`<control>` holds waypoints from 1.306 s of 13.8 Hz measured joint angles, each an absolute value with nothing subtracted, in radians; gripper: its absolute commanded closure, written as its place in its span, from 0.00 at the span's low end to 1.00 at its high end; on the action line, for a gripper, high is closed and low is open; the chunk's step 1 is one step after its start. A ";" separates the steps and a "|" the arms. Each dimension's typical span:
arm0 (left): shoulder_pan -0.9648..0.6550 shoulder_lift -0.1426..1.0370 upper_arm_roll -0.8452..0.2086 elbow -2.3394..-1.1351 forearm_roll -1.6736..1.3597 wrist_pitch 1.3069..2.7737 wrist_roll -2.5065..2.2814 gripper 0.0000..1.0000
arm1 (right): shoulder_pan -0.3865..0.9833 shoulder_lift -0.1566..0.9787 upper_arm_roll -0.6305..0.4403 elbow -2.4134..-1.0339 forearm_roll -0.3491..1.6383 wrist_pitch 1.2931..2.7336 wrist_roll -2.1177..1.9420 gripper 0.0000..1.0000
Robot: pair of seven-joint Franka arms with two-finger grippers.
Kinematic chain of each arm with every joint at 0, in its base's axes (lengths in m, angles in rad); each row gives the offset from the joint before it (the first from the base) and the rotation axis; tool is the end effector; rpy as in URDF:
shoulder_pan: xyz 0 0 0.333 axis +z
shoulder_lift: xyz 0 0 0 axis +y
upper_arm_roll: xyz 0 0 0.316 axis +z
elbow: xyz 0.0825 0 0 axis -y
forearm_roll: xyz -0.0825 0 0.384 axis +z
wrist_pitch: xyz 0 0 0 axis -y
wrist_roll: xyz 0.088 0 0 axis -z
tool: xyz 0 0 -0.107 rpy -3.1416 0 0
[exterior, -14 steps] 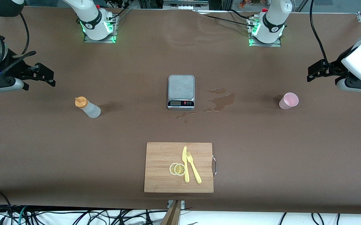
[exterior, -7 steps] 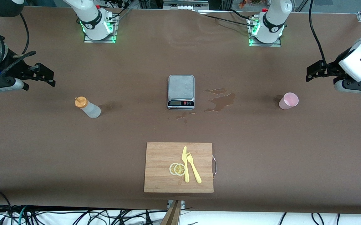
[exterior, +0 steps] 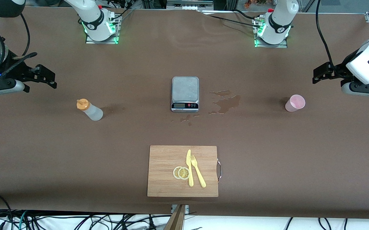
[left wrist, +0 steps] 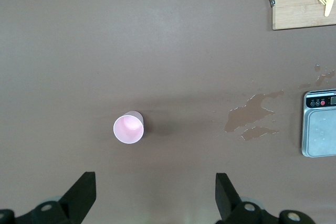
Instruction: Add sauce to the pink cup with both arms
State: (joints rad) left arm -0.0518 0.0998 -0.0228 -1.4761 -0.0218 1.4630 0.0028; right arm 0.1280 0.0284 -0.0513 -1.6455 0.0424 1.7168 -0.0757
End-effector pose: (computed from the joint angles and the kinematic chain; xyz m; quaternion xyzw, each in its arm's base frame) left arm 0.5716 -0.0446 0.6036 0.9976 -0.0392 -0.0568 0.0100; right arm 0.5724 0.0483 0.5860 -0.9969 -0.0735 -0.0215 0.0203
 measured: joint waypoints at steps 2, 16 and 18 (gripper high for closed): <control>-0.052 0.100 -0.023 -1.476 -0.022 1.463 0.003 0.00 | 0.128 0.028 -0.051 -1.646 0.042 1.716 -0.076 0.00; -0.047 0.108 -0.013 -1.484 -0.022 1.480 0.003 0.00 | 0.127 0.030 -0.053 -1.646 0.042 1.713 -0.076 0.00; -0.044 0.110 -0.013 -1.486 -0.022 1.483 0.003 0.00 | 0.128 0.030 -0.053 -1.646 0.042 1.713 -0.076 0.00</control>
